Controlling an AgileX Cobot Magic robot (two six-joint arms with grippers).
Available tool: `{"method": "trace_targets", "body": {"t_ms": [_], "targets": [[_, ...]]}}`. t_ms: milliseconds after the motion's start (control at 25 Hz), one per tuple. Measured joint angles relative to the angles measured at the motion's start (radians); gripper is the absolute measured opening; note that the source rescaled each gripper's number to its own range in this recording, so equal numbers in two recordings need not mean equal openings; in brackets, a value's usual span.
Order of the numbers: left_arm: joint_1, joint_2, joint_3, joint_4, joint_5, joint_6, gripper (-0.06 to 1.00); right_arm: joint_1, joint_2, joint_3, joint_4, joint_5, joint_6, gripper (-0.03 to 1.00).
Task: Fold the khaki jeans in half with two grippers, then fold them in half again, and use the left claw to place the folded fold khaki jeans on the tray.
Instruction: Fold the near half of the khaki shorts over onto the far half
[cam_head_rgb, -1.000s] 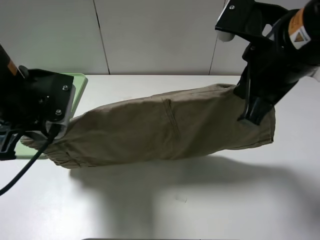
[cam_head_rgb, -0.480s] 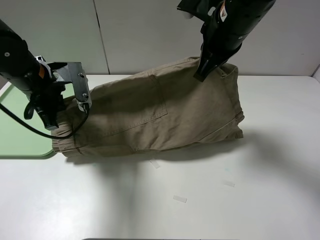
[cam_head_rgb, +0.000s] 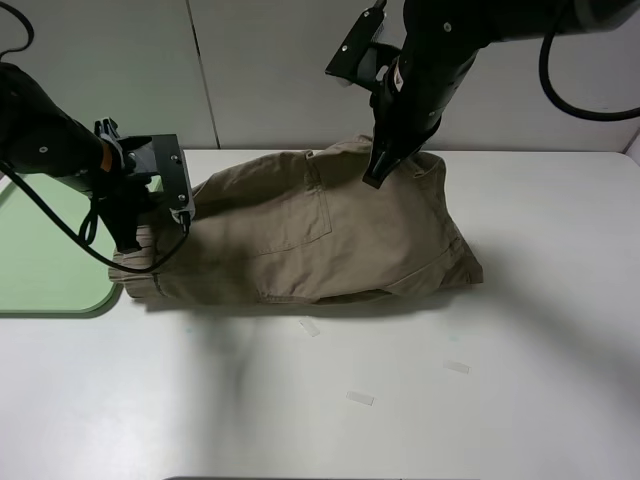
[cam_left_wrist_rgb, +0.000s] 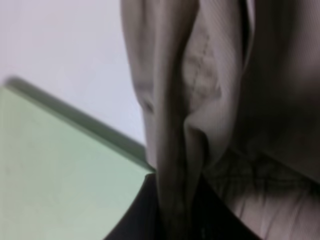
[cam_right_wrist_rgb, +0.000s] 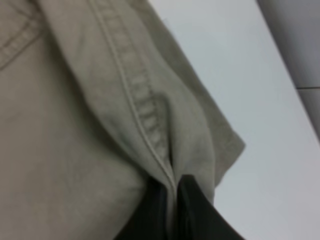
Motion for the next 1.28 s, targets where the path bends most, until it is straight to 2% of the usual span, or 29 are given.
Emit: {"method": "trace_targets", "body": {"t_ms": [160, 280, 400, 680, 920, 1200, 1280], "targets": [[0.031, 0.006, 0.0, 0.011, -0.126, 0.0, 0.0, 0.0, 0.009, 0.0, 0.001, 0.0, 0.0, 0.0], [0.056, 0.006, 0.0, 0.015, -0.179, 0.0, 0.0, 0.0, 0.009, 0.0, 0.001, 0.0, 0.0, 0.0], [0.074, 0.006, 0.0, 0.017, -0.193, 0.0, 0.0, 0.0, 0.009, 0.0, -0.005, -0.001, 0.0, 0.0], [0.082, 0.006, 0.0, 0.017, -0.194, 0.0, 0.0, -0.033, 0.009, 0.0, -0.088, -0.038, -0.001, 0.0], [0.082, 0.006, 0.0, 0.017, -0.217, 0.0, 0.0, -0.115, 0.009, 0.0, -0.077, -0.067, -0.001, 0.0], [0.081, 0.006, 0.0, 0.017, -0.228, 0.0, 0.0, -0.147, 0.01, 0.0, -0.031, -0.098, -0.001, 0.0], [0.081, 0.006, 0.0, 0.017, -0.226, 0.0, 0.06, -0.148, 0.01, 0.0, -0.025, -0.105, -0.001, 0.04]]}}
